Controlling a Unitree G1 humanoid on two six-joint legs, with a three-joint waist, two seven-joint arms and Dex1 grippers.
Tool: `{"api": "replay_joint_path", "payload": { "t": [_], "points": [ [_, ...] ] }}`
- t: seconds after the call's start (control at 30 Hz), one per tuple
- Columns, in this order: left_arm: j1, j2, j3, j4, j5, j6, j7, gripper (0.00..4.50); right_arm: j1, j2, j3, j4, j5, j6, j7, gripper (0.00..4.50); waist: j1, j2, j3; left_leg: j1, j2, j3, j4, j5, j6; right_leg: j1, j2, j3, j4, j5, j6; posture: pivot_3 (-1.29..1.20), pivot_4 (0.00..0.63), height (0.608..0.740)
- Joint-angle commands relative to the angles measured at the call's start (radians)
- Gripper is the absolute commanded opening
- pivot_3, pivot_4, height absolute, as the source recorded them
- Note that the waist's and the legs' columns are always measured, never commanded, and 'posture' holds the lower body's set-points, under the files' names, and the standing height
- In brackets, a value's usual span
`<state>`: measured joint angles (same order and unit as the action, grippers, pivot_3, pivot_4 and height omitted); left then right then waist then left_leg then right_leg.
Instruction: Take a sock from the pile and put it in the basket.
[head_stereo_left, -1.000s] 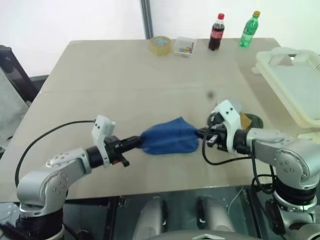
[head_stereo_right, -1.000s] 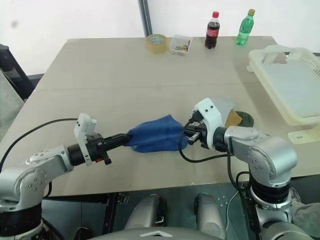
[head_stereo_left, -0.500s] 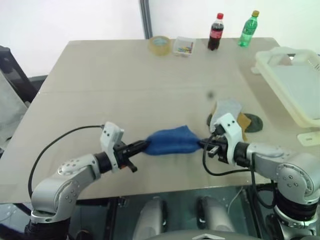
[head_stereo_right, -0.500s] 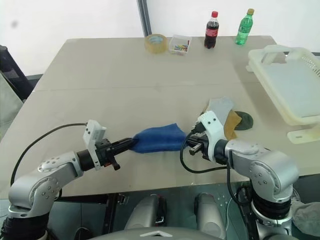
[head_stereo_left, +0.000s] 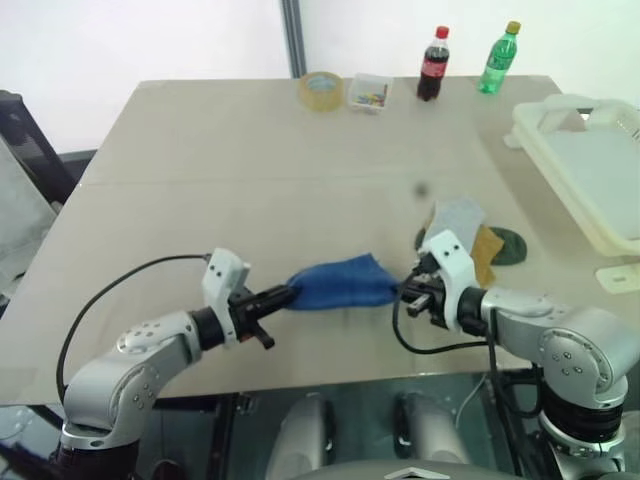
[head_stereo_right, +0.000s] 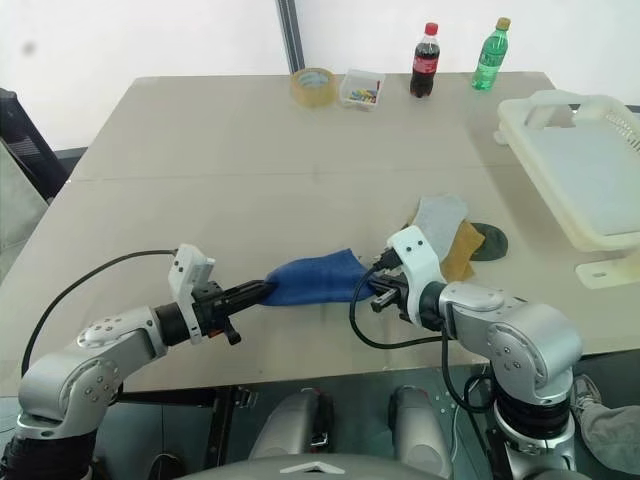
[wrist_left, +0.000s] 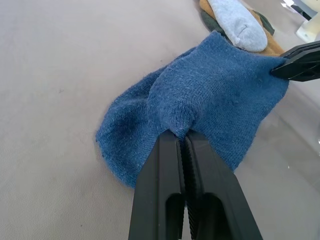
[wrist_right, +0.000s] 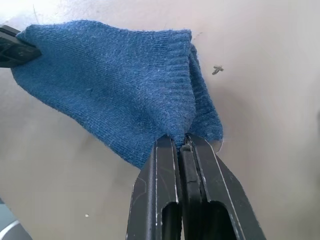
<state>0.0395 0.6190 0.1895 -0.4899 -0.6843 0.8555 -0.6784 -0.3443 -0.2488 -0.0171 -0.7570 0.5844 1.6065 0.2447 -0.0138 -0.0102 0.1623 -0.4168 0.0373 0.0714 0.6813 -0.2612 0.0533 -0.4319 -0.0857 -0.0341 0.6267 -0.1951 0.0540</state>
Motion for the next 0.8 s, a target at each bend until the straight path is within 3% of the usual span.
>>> {"api": "replay_joint_path", "payload": {
  "t": [0.03,0.4,0.5,0.67,0.77,0.8],
  "points": [
    [-0.03,0.007,-0.033,0.024,0.031,-0.039,-0.008,0.07,-0.01,-0.002,0.006,-0.002,-0.018,-0.027,-0.011,0.0,0.001,0.0,0.0,0.0,0.0,0.0,0.0,0.0,0.0,0.0,0.0,0.0,0.0,0.0,0.0,0.0,0.15,0.74],
    [-0.076,0.007,-0.072,0.093,0.08,-0.085,-0.013,0.07,0.014,0.007,0.048,0.027,-0.049,-0.079,-0.021,0.0,0.0,0.0,0.0,0.0,0.0,0.0,0.0,0.0,0.0,0.0,0.0,0.0,0.0,0.0,0.0,0.0,0.15,0.74],
    [-0.078,0.006,-0.082,0.101,0.09,-0.095,-0.011,0.0,0.017,0.008,0.058,0.032,-0.054,-0.089,-0.018,1.05,0.0,0.0,0.0,0.0,0.0,0.0,0.0,0.0,0.0,0.0,0.0,0.0,0.0,0.0,0.0,0.0,0.15,0.74],
    [-0.105,-0.02,-0.083,0.103,0.093,-0.112,0.004,0.0,0.021,-0.007,0.076,0.036,-0.065,-0.121,-0.011,3.55,0.001,0.0,0.0,0.0,0.0,0.0,0.0,0.0,0.0,0.0,0.0,0.0,0.0,0.0,0.0,0.0,0.15,0.74],
    [-0.115,-0.037,-0.061,0.08,0.077,-0.159,-0.018,0.0,0.024,-0.013,0.079,0.038,-0.072,-0.135,-0.013,4.41,0.0,0.0,0.0,-0.001,0.0,0.0,0.0,0.0,0.0,0.0,0.0,0.0,0.0,0.0,0.0,0.0,0.15,0.74],
    [-0.117,-0.041,-0.056,0.075,0.075,-0.177,-0.023,0.0,0.025,-0.015,0.08,0.038,-0.072,-0.138,-0.014,4.41,0.0,0.0,0.0,-0.001,0.0,0.0,0.0,0.0,0.0,0.0,0.0,0.0,-0.001,0.0,0.0,0.0,0.15,0.74]
  ]
}}
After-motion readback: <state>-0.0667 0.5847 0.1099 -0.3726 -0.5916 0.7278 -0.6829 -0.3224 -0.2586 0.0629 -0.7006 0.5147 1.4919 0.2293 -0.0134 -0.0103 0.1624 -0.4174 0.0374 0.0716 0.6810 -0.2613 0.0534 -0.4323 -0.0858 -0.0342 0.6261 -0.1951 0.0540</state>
